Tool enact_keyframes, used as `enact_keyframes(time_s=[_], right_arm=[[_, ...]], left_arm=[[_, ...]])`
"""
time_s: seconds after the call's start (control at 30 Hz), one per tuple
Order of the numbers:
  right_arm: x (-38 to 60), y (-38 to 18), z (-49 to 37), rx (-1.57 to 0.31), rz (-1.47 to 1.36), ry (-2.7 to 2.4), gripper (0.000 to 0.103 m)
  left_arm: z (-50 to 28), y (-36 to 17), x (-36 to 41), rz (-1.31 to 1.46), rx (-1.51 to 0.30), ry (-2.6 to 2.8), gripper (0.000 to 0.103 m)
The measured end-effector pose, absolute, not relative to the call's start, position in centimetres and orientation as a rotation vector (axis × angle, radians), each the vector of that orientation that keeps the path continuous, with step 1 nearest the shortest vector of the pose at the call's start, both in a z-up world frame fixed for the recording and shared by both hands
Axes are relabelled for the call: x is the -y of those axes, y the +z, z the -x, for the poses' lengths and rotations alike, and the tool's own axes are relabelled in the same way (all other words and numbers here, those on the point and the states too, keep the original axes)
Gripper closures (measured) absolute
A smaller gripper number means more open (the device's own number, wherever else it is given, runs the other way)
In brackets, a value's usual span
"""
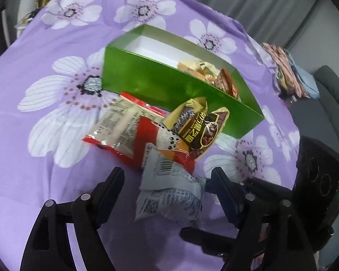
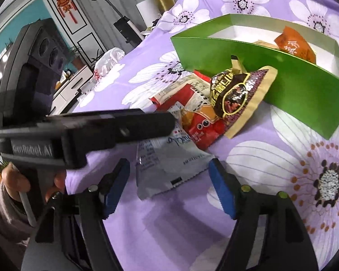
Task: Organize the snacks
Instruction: 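Lift the white bag with the right gripper and carry it over the box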
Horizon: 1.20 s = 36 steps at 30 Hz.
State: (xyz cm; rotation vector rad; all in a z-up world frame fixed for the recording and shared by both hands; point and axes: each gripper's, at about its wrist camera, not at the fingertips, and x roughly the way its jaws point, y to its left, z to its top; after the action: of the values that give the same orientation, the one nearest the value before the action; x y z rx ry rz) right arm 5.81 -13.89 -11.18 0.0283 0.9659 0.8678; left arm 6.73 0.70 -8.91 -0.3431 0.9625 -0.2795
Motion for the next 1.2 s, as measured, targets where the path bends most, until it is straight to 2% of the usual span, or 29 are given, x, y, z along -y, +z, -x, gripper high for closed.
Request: enact_keyframes(time_s=[0.03,0.07,0.1,0.2,0.37,0.5,0.9,1.2], right_arm=[[13.8,-11.2,-5.8,-0.962,-0.029,0.865,0.029],[13.7,-11.2,-5.7,-0.955,-0.032,0.864,0.033],[13.6,-11.2,-5.7,-0.957,-0.029,0.859,0.04],[13.3,-11.7,-5.8,-0.981,-0.018,0.86,0.049],[12.1,-11.6,-5.1,-0.968,0.064,0.805,0.056],[12.0,-11.2,-4.4,-0.939,0.064,0.805,0.068],[12.6,-7.2,-3.5,-0.827,0.045,0.786,0.07],[14.7,-2.8,-6.0,-0.692,0.058,0.725,0.07]], left_arm=[[-6.8,-9.1,-0.7,0.344,-0.965,-0.284,0.038],[-7.0,-9.3,-0.6,0.341,-0.969,-0.287,0.052],[-7.0,-9.5,-0.7,0.337,-0.974,-0.285,0.052],[-6.9,-9.9,-1.1,0.355,-0.97,-0.296,0.053],[-6.3,-10.1,-0.4,0.332,-0.966,-0.32,0.059],[-5.9,-9.6,-0.9,0.375,-0.957,-0.326,0.059],[-4.5,-4.9,0.1,0.28,-0.839,-0.338,0.059],[-7.4,-0.4,1.6,0.221,-0.722,-0.398,0.059]])
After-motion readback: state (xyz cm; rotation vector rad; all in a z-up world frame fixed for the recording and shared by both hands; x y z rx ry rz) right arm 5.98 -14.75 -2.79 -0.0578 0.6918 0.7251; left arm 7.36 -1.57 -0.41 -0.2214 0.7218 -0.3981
